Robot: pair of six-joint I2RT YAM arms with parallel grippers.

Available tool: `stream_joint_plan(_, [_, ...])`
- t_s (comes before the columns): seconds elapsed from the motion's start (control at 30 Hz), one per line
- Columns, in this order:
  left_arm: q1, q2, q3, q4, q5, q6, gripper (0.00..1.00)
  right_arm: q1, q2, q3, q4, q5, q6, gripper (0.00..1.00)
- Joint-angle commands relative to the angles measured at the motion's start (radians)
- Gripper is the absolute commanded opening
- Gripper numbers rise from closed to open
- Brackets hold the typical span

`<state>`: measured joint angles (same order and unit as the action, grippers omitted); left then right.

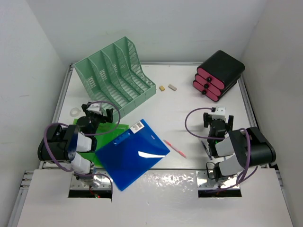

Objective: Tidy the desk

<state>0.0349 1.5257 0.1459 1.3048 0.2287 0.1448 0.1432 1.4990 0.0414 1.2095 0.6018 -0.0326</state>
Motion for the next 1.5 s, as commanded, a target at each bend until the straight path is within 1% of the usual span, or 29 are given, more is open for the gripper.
stream_joint_plan(0.0, [0.011, -0.007, 0.017, 0.063, 0.014, -0.008, 1.0, -0.004, -0.031, -0.044, 0.059, 0.01, 0.007, 0.99])
stream_joint_plan(0.03, [0.013, -0.006, 0.017, 0.063, 0.014, -0.008, 1.0, -0.005, -0.048, -0.044, 0.026, -0.002, 0.014, 0.99])
stream_joint_plan(0.1, [0.011, -0.007, 0.015, 0.063, 0.014, -0.008, 1.0, -0.004, -0.083, -0.067, 0.05, -0.039, -0.016, 0.99])
stream_joint_plan(0.17, [0.011, -0.019, 0.015, 0.068, 0.068, 0.015, 0.97, 0.007, -0.155, -0.077, 0.015, -0.06, -0.035, 0.99])
stream_joint_plan(0.2, [0.011, -0.028, 0.0, 0.059, 0.061, 0.018, 0.95, 0.01, -0.272, -0.063, -0.11, -0.086, -0.046, 0.99])
stream_joint_plan(0.27, [0.007, -0.032, -0.037, 0.144, 0.054, 0.018, 0.92, 0.009, -0.418, -0.041, -0.261, -0.106, 0.006, 0.99])
stream_joint_plan(0.3, [0.007, -0.036, -0.058, 0.158, 0.032, 0.018, 0.91, 0.009, -0.493, 0.041, -0.438, -0.182, 0.078, 0.98])
stream_joint_plan(0.33, [0.005, -0.044, -0.066, 0.184, 0.014, -0.006, 0.91, 0.009, -0.607, 0.095, -0.543, -0.227, 0.088, 0.91])
stream_joint_plan(0.37, [0.006, -0.074, -0.068, 0.182, -0.008, -0.02, 0.91, 0.009, -0.634, 0.157, -0.644, -0.247, 0.112, 0.88])
stream_joint_plan(0.4, [0.007, -0.125, -0.037, 0.125, -0.002, -0.022, 0.9, 0.01, -0.644, 0.301, -0.836, -0.24, 0.2, 0.86])
stream_joint_plan(0.43, [0.007, -0.189, -0.002, -0.121, 0.009, 0.004, 0.9, 0.012, -0.639, 0.374, -0.913, -0.203, 0.235, 0.84])
stream_joint_plan(0.47, [0.002, -0.32, 0.039, -0.245, 0.026, 0.013, 0.9, 0.013, -0.604, 0.432, -0.967, -0.188, 0.258, 0.79])
stream_joint_plan(0.5, [0.002, -0.375, 0.125, -0.356, 0.047, 0.016, 0.9, 0.016, -0.579, 0.533, -1.038, -0.168, 0.304, 0.76])
stream_joint_plan(0.53, [0.002, -0.415, 0.156, -0.504, 0.061, 0.024, 0.9, 0.025, -0.554, 0.578, -1.062, -0.139, 0.33, 0.74])
stream_joint_plan(0.57, [0.002, -0.479, 0.176, -0.557, 0.082, 0.041, 0.89, 0.057, -0.496, 0.615, -1.07, -0.093, 0.339, 0.73])
stream_joint_plan(0.6, [0.002, -0.495, 0.225, -0.619, 0.11, 0.056, 0.88, 0.087, -0.462, 0.693, -1.076, -0.055, 0.333, 0.74])
stream_joint_plan(0.63, [0.002, -0.499, 0.266, -0.791, 0.11, 0.085, 0.87, 0.119, -0.427, 0.736, -1.093, 0.008, 0.323, 0.74])
stream_joint_plan(0.67, [0.002, -0.493, 0.347, -0.874, 0.101, 0.097, 0.87, 0.178, -0.348, 0.821, -1.093, 0.133, 0.282, 0.75])
stream_joint_plan(0.73, [0.002, -0.486, 0.423, -1.092, 0.098, 0.139, 0.86, 0.203, -0.262, 0.911, -1.096, 0.211, 0.272, 0.8])
stream_joint_plan(0.77, [0.002, -0.486, 0.455, -1.139, 0.092, 0.153, 0.87, 0.205, -0.222, 0.952, -1.104, 0.229, 0.293, 0.82])
stream_joint_plan(0.83, [0.0, -0.483, 0.546, -1.249, 0.104, 0.165, 0.87, 0.206, -0.116, 1.043, -1.072, 0.282, 0.327, 0.82])
stream_joint_plan(0.97, [0.002, -0.415, 0.71, -1.368, 0.162, 0.139, 0.87, 0.205, 0.021, 1.106, -0.961, 0.389, 0.367, 0.78])
stream_joint_plan(1.03, [0.0, -0.379, 0.741, -1.369, 0.181, 0.109, 0.87, 0.203, 0.093, 1.146, -0.924, 0.441, 0.37, 0.69])
stream_joint_plan(1.07, [0.0, -0.372, 0.757, -1.365, 0.205, 0.101, 0.87, 0.203, 0.113, 1.169, -0.917, 0.457, 0.375, 0.6])
stream_joint_plan(1.13, [0.0, -0.352, 0.77, -1.346, 0.227, 0.082, 0.87, 0.199, 0.164, 1.186, -0.918, 0.464, 0.382, 0.55])
stream_joint_plan(1.17, [0.002, -0.345, 0.781, -1.345, 0.241, 0.079, 0.87, 0.187, 0.176, 1.201, -0.927, 0.458, 0.414, 0.54])
stream_joint_plan(1.3, [-0.001, -0.308, 0.781, -1.323, 0.248, 0.064, 0.87, 0.122, 0.236, 1.256, -1.095, 0.362, 0.572, 0.54])
stream_joint_plan(1.4, [-0.001, -0.292, 0.776, -1.322, 0.265, 0.068, 0.87, 0.107, 0.286, 1.292, -1.136, 0.354, 0.582, 0.59])
stream_joint_plan(1.47, [-0.003, -0.286, 0.778, -1.322, 0.271, 0.07, 0.87, 0.107, 0.319, 1.31, -1.159, 0.368, 0.585, 0.61])
